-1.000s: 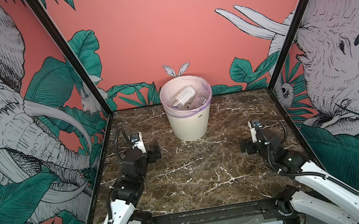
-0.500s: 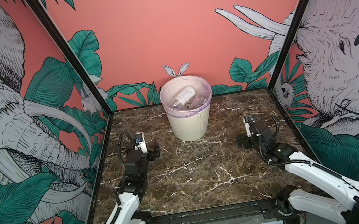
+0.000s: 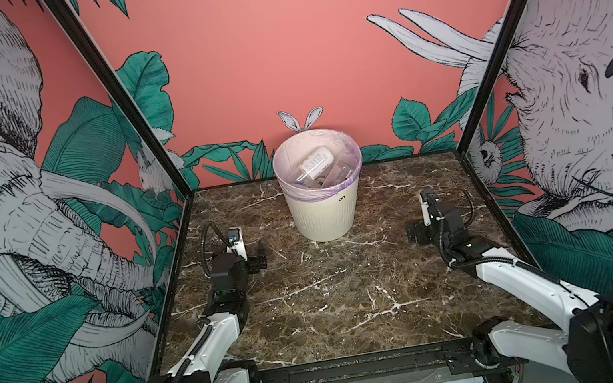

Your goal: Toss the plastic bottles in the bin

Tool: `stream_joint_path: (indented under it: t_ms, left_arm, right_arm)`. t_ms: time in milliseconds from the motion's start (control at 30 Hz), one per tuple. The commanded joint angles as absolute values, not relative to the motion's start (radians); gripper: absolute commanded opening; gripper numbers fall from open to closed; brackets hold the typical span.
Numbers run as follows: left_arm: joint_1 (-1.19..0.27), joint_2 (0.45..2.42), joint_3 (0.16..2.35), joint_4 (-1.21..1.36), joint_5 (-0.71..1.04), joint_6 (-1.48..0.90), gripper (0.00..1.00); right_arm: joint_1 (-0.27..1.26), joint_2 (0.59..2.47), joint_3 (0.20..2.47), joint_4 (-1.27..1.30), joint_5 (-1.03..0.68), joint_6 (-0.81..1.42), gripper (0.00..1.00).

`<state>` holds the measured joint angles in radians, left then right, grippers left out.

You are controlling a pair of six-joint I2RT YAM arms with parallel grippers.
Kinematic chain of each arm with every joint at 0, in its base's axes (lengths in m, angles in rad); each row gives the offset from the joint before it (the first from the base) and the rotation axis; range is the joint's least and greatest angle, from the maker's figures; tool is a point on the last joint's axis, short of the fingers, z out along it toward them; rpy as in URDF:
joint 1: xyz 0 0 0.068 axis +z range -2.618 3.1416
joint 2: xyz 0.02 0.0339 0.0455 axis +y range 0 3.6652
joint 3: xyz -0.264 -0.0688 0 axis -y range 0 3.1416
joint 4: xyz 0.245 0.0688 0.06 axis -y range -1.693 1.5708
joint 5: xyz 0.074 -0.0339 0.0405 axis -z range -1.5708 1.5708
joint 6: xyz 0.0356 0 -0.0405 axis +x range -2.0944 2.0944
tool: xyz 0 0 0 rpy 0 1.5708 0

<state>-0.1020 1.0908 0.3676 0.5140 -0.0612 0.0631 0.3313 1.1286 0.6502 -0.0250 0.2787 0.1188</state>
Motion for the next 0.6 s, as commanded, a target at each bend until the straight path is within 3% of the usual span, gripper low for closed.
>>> stream_joint_path:
  t_ms: [0, 567]
  left_arm:
    - [-0.08, 1.123, 0.342, 0.609, -0.046, 0.108, 1.0]
    - [0.003, 1.36, 0.356, 0.814, 0.115, 0.109, 1.0]
  right_arm:
    - [0.312, 1.138, 0.649, 0.049, 0.264, 0.098, 1.0]
    - [0.257, 1.153, 0.626, 0.101, 0.205, 0.095, 1.0]
